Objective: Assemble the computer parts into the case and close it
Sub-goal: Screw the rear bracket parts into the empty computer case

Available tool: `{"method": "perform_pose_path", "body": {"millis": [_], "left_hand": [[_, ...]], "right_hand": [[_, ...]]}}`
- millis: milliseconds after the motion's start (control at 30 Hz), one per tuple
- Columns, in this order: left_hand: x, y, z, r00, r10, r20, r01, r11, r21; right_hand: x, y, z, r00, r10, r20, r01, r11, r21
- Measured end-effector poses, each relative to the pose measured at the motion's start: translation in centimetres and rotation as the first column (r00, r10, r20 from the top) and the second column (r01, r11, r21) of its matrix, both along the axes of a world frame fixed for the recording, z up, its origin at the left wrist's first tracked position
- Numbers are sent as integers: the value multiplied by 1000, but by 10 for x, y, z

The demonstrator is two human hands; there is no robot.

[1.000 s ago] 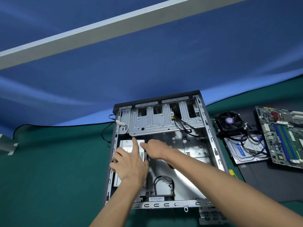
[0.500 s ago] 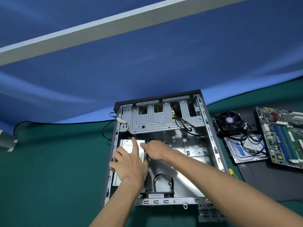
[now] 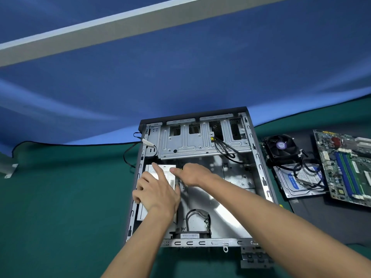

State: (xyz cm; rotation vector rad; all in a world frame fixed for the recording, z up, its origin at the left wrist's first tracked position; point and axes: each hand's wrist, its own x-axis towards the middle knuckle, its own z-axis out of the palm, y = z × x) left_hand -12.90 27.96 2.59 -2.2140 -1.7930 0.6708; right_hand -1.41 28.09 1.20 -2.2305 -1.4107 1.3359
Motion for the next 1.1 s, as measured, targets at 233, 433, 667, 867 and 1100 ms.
{"method": "perform_pose_path", "body": {"millis": [233, 433, 667, 867, 1100], "left_hand": [[4, -2, 9, 976, -96, -197, 100, 995, 13], [-11, 14, 19, 986, -164, 18, 163, 986, 40], [-53, 11, 4, 842, 53, 537, -79, 997, 25], [-60, 0, -13, 669, 291, 684, -324, 942, -83], [-60, -5, -18, 725, 287, 626, -322, 945, -60]], "right_hand": [[-8, -4, -8, 1000, -27, -10, 27, 999, 17], [-10, 6, -1, 995, 47, 89, -52, 997, 51], [-16, 9, -11, 1000, 6, 29, -10, 990, 141], [-17, 4, -16, 994, -22, -108, 46, 973, 228], [-31, 1, -27, 986, 8, -167, 29, 976, 215]]}}
